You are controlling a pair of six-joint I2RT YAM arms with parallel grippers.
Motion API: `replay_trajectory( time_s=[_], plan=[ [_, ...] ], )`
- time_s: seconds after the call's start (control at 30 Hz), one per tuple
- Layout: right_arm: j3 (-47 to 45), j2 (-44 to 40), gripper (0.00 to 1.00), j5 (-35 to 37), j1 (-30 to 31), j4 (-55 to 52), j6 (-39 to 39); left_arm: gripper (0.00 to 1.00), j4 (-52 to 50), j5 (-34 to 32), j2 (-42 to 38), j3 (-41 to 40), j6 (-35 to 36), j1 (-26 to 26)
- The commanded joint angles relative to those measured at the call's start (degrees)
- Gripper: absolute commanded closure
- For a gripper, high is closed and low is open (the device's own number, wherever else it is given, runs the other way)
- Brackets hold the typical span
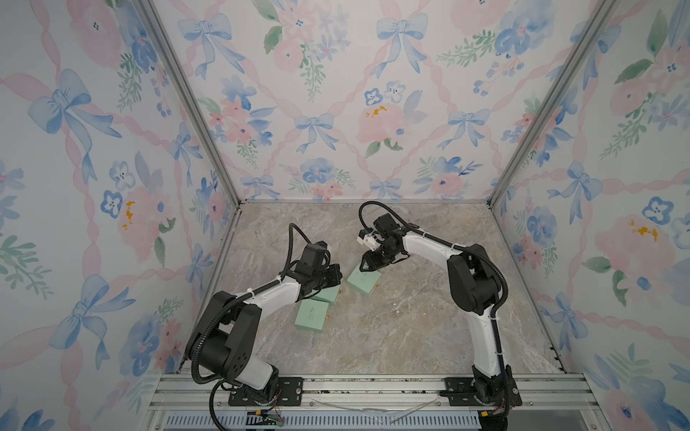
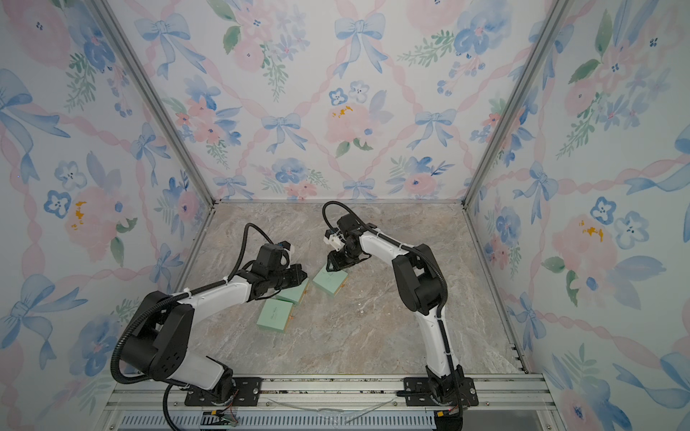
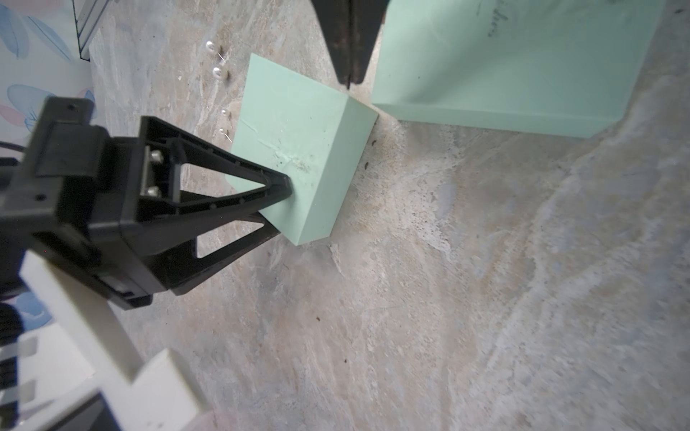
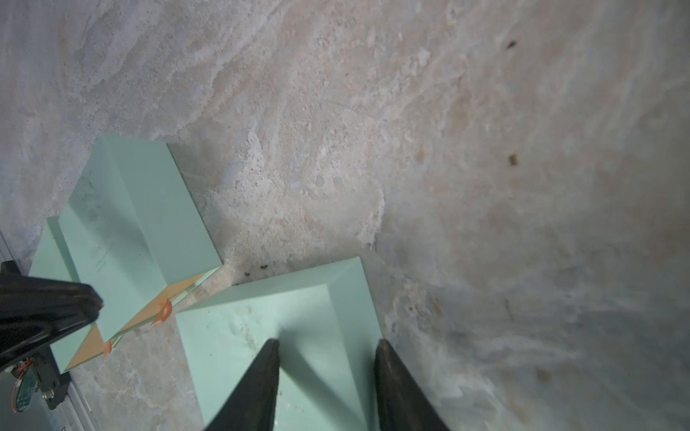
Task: Take out the earrings from the drawer-style jewelry box
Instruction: Move the jewelry box to the center of the board.
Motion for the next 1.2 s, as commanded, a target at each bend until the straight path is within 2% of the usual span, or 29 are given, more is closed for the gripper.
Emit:
replay_trajectory(
  time_s=[0.0, 0.5, 0.67, 0.8, 1.07, 1.17],
  plan=[
    [0.8, 1.8, 0.57, 1.0, 0.9, -4.0, -3.1, 1.0, 0.1, 0.6, -0.6, 0.4, -0.6, -0.4],
    [-1.7, 0.2, 0.6, -3.8, 2.8, -4.6, -6.7, 1.0, 0.1, 0.1, -0.1, 0.5, -0.8, -1.4],
    [-3.8, -2.3, 0.6, -3.1, 2.5, -2.5, -6.0, 1.0, 0.1, -0.1, -0.2, 0.5, -0.9, -1.6],
    [-8.2, -7.1, 0.6, -3.3, 1.5, 3.4, -2.4, 1.0, 0.1, -0.2, 0.0, 0.5, -1.1, -1.7],
    [-20.2, -18.9, 0.59, -1.5, -0.4, 15.1, 10.1, 1.0, -0.4, -1.2, 1.5, 1.7, -1.1, -3.1],
    [-24.7, -22.3, 0.59, -3.2, -0.2, 17.6, 13.5, 1.0, -0.5, -1.2, 3.2, 3.1, -0.8, -3.4]
  ],
)
